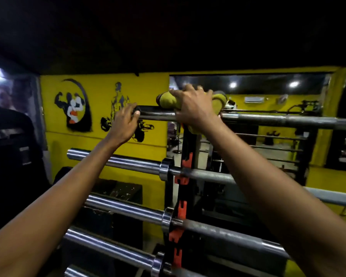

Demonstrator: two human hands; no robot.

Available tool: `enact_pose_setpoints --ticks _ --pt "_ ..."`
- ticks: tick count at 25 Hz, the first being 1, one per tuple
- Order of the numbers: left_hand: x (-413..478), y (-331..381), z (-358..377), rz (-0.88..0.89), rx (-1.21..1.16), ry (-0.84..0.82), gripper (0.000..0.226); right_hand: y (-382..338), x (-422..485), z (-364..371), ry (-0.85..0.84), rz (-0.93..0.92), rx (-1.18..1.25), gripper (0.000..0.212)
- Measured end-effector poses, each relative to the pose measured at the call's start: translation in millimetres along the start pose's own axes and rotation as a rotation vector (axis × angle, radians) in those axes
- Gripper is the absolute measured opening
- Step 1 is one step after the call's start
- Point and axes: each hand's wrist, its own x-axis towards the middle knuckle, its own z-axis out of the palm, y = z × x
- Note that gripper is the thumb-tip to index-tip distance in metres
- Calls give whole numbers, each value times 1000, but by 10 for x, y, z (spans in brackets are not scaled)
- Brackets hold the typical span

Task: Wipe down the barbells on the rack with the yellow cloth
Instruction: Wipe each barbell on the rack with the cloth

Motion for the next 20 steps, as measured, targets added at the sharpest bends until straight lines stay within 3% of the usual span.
enact_pose_setpoints --ticks 2,4,7,10,13,16,18,20 --pt "104 -162 28 59 12 -16 47 83 63 -57 -127 -34 96 66" --pt "176 -301 29 104 -8 -22 45 136 77 -132 -170 -76 15 67" --pt "251 -425 50 157 -146 -25 41 17 165 -182 -14 -9 -110 51" --pt "266 -489 94 163 -244 -38 42 -610 529 -101 -102 30 -229 37" --pt "218 -630 51 190 -309 -46 46 -1196 769 74 -195 30 -262 53" --pt "135 -772 -13 205 -331 -43 45 -1096 646 81 -216 15 -124 57" --pt "105 -800 -90 170 -389 -83 46 -941 474 120 -161 -35 -36 56" --pt "127 -803 -140 132 -471 -134 43 -929 360 303 -76 8 -68 75"
